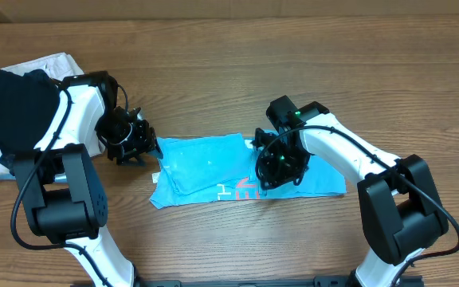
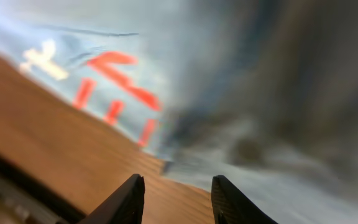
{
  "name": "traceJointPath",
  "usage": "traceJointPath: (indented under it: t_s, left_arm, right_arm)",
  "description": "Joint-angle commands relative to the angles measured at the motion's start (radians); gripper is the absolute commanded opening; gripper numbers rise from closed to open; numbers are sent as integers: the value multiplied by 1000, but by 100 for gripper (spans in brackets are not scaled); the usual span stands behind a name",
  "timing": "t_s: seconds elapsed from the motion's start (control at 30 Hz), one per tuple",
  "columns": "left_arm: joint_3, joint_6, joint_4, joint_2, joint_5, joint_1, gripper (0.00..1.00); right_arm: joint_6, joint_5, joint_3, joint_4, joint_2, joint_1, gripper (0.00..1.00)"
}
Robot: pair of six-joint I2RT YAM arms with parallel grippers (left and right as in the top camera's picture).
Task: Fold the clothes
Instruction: 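Fold the right end leftward over the strip's middle with right gripper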
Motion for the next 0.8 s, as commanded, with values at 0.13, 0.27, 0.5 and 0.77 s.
traceJointPath:
  t_s: [0.13, 0.27, 0.5, 0.77]
  left_arm:
    - [-56, 66, 74, -34, -83, -46, 59]
    - [-132, 66, 140, -34, -83, -61, 62]
    - [-228, 66, 260, -34, -82, -95, 64]
    - [-291, 109, 374, -31, -33, -153, 64]
  right_arm:
    - [139, 151, 103, -13, -3, -5, 39]
    - [139, 155, 110, -7, -3, -5, 39]
    - [139, 158, 110, -8, -3, -5, 39]
    - [140, 158, 110, -8, -3, -9, 38]
